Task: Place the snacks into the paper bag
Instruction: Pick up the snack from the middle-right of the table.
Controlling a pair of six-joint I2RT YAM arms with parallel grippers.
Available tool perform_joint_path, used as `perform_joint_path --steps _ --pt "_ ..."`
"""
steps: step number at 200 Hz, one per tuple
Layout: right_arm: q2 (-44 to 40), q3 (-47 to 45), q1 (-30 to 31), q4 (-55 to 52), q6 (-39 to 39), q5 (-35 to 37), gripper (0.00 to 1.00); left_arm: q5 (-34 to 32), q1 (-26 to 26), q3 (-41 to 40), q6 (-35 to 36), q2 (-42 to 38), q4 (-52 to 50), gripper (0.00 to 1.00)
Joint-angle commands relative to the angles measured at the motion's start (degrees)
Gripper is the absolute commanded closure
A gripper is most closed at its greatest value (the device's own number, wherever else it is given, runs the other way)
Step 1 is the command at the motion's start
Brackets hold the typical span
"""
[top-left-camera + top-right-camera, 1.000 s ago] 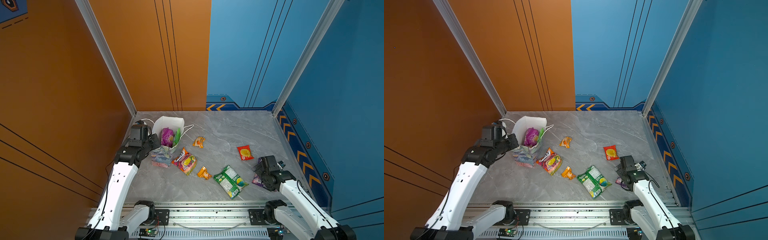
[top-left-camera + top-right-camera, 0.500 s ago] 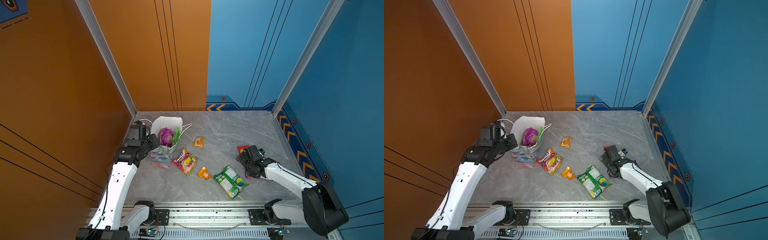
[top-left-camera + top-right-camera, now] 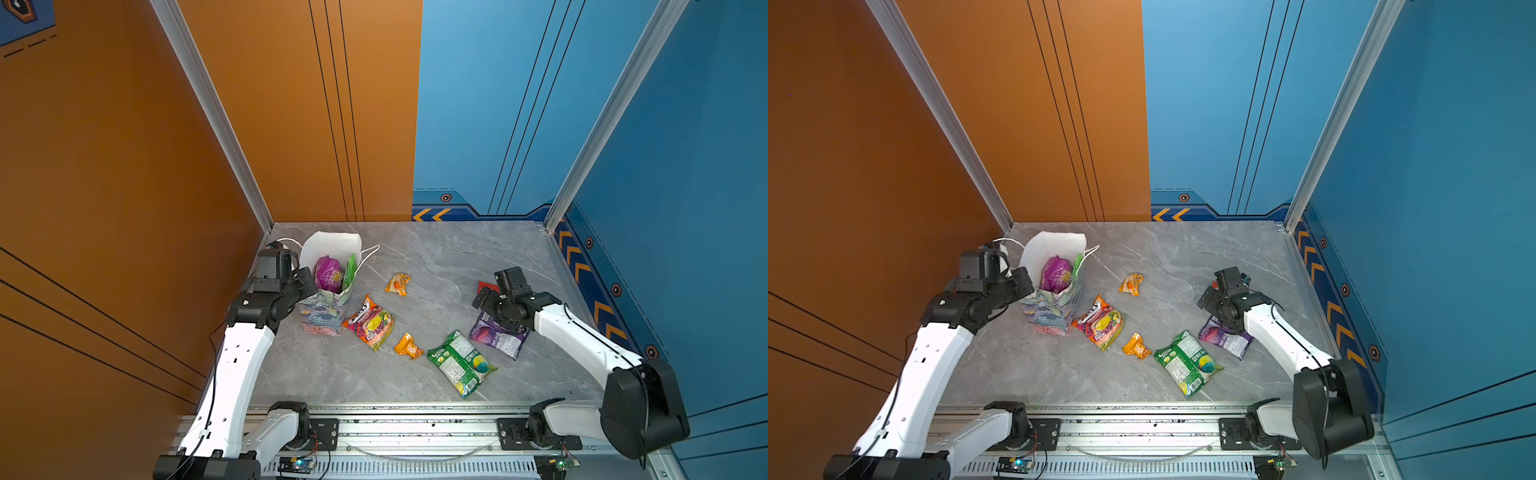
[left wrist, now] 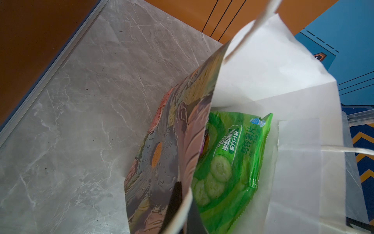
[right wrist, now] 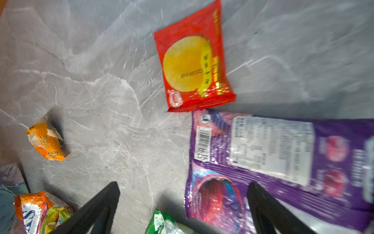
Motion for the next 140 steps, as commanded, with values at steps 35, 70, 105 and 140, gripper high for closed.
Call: perform_joint_path --steps 35,70,105,140 --pt "-11.8 -6.2 -12.0 -9.8 -3.7 0.6 0.0 1.1 0.7 -0.9 1.2 0.4 0.4 1.0" --pt "-15.5 -11.6 -16.5 -8.3 -1.2 -0.5 0.02 1.0 0.8 -1.0 1.2 0.3 0.5 1.0" --pt "-15.3 -15.2 -17.5 -5.1 0.3 -2.8 0.08 1.0 0.8 -1.0 1.2 0.1 0.5 1.0" --pt "-13.1 -18.4 -17.5 0.1 1.7 -7.4 0.22 0.9 0.8 -1.0 1.2 -0.1 0.6 1.0"
